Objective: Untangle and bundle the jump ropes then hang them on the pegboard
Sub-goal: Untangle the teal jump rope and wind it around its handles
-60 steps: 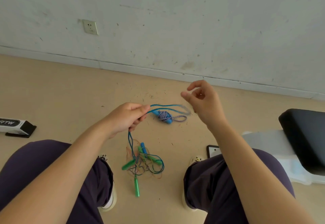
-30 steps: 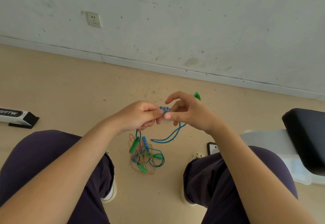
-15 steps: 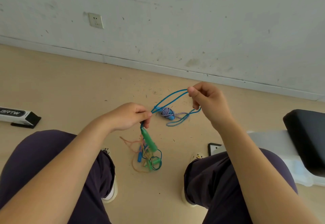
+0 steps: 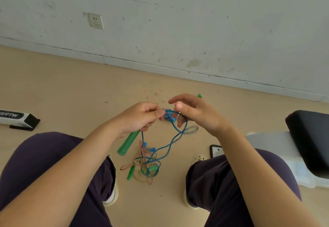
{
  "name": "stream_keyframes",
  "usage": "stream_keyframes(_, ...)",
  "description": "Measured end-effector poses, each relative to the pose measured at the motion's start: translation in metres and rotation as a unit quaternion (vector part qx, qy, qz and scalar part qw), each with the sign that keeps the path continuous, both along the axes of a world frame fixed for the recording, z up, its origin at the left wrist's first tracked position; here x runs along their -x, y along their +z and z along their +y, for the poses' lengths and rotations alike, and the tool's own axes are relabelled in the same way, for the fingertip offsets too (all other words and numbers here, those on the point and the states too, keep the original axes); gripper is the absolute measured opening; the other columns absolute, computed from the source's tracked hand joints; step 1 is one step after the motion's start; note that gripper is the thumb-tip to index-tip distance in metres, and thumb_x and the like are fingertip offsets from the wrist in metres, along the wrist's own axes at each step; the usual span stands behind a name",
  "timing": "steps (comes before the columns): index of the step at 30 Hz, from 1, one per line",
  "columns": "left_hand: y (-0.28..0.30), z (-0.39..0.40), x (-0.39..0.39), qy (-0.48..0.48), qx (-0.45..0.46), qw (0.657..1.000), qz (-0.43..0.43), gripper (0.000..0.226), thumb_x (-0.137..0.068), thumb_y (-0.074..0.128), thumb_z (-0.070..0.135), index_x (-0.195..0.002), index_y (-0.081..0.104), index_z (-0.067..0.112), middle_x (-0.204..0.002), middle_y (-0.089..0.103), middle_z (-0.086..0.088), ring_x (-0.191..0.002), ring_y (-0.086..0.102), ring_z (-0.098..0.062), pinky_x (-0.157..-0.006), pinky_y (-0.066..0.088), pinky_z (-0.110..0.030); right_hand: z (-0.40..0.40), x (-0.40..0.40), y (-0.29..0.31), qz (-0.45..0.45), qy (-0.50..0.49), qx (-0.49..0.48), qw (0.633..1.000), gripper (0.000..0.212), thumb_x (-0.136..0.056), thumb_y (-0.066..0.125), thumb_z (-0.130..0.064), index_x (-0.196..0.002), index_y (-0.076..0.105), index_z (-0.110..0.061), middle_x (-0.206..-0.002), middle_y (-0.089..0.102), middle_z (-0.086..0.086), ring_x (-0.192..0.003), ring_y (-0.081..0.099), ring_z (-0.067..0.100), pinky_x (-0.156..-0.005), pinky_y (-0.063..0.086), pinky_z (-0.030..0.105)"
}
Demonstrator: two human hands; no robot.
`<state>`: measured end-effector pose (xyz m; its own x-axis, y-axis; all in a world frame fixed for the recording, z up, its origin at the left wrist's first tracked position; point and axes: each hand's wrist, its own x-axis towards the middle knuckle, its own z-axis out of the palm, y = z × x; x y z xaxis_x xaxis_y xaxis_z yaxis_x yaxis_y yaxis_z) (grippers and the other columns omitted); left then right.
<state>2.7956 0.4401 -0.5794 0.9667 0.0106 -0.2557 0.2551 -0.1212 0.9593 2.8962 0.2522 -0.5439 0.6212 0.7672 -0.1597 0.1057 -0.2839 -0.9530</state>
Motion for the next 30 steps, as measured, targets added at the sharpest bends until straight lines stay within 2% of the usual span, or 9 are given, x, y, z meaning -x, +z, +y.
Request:
stream_keyframes(5, 0.0, -0.003, 0.002, -0.032, 0.006, 0.999, -0.006, 0.034, -0.103, 0.05, 0.031, -0.077, 0.064, 0.015, -0.053, 0.044, 0.003, -0.045, 0.035, -0.012, -0.045, 0.031, -0.02, 0.006, 0.004, -0.011, -0.053, 0.051, 0.092, 0.993, 0.025, -0.084, 0.077, -0.029, -0.1, 0.07, -0.011, -0.071, 0.06, 0.002, -0.061, 0.052, 0.013, -0.062, 0.047, 0.032)
stream_keyframes(8, 0.001, -0.004, 0.003, -0.043, -0.014, 0.999, -0.02, 0.034, -0.104, 0.048, 0.028, -0.077, 0.064, 0.015, -0.052, 0.055, -0.001, -0.048, 0.051, -0.018, -0.058, 0.048, -0.025, 0.008, 0.004, -0.012, -0.058, 0.052, 0.096, 0.992, 0.02, -0.084, 0.077, -0.027, -0.09, 0.072, -0.009, -0.059, 0.053, -0.007, -0.053, 0.039, 0.006, -0.052, 0.034, 0.02)
stream_keyframes(10, 0.002, -0.004, 0.003, -0.05, 0.007, 0.998, -0.028, 0.031, -0.105, 0.047, 0.024, -0.083, 0.065, 0.01, -0.054, 0.059, -0.004, -0.053, 0.058, -0.02, -0.067, 0.051, -0.028, 0.008, 0.003, -0.01, -0.075, 0.051, 0.068, 0.994, 0.014, -0.088, 0.073, -0.019, -0.087, 0.071, -0.006, -0.068, 0.062, 0.007, -0.057, 0.042, 0.008, -0.054, 0.035, 0.021)
stream_keyframes(12, 0.001, -0.003, 0.003, -0.049, 0.039, 0.997, -0.036, 0.029, -0.105, 0.046, 0.019, -0.087, 0.065, 0.006, -0.063, 0.066, -0.006, -0.06, 0.064, -0.019, -0.067, 0.052, -0.023, 0.006, 0.001, -0.009, -0.103, 0.017, 0.024, 0.994, 0.006, -0.09, 0.069, -0.012, -0.084, 0.069, -0.009, -0.08, 0.063, 0.018, -0.069, 0.048, 0.015, -0.064, 0.041, 0.029)
stream_keyframes(17, -0.002, 0.004, 0.0, -0.078, -0.031, 0.996, 0.0, 0.027, -0.105, 0.047, 0.018, -0.091, 0.067, 0.006, -0.081, 0.074, -0.006, -0.078, 0.071, -0.017, -0.078, 0.054, -0.024, -0.001, -0.013, -0.007, -0.113, -0.156, -0.078, 0.978, 0.014, -0.092, 0.066, -0.011, -0.08, 0.065, -0.018, -0.073, 0.061, -0.003, -0.072, 0.057, 0.009, -0.072, 0.047, 0.024)
stream_keyframes(21, -0.004, 0.002, 0.0, -0.035, -0.045, 0.998, 0.0, 0.033, -0.106, 0.042, 0.018, -0.079, 0.058, 0.009, -0.059, 0.062, 0.0, -0.056, 0.059, -0.017, -0.07, 0.054, -0.029, -0.003, -0.017, -0.011, -0.134, -0.213, -0.054, 0.966, 0.01, -0.086, 0.074, -0.018, -0.087, 0.067, -0.024, -0.083, 0.065, -0.014, -0.077, 0.058, 0.002, -0.075, 0.046, 0.022)
stream_keyframes(24, -0.005, 0.0, -0.004, 0.014, 0.025, 0.999, -0.016, 0.036, -0.106, 0.037, 0.015, -0.072, 0.048, 0.013, -0.051, 0.042, 0.004, -0.046, 0.037, -0.013, -0.062, 0.056, -0.033, -0.001, -0.013, -0.01, -0.178, -0.223, -0.051, 0.957, 0.023, -0.082, 0.079, -0.017, -0.092, 0.06, -0.026, -0.093, 0.063, -0.01, -0.085, 0.059, 0.008, -0.079, 0.048, 0.026)
stream_keyframes(27, -0.008, -0.002, -0.005, 0.018, 0.085, 0.996, -0.009, 0.037, -0.106, 0.04, 0.019, -0.07, 0.05, 0.016, -0.052, 0.038, 0.002, -0.045, 0.033, -0.013, -0.057, 0.053, -0.033, 0.003, -0.005, -0.01, -0.145, -0.123, -0.039, 0.981, 0.011, -0.082, 0.079, -0.014, -0.08, 0.068, -0.016, -0.076, 0.066, -0.002, -0.069, 0.058, 0.011, -0.068, 0.048, 0.031)
stream_keyframes(30, -0.012, -0.004, -0.005, -0.017, 0.096, 0.995, -0.011, 0.038, -0.106, 0.043, 0.028, -0.072, 0.058, 0.019, -0.053, 0.04, 0.004, -0.045, 0.036, -0.012, -0.056, 0.05, -0.029, 0.008, 0.005, -0.013, -0.14, -0.042, -0.02, 0.989, 0.013, -0.083, 0.077, -0.01, -0.094, 0.071, -0.013, -0.08, 0.066, 0.003, -0.076, 0.061, 0.015, -0.074, 0.051, 0.036)
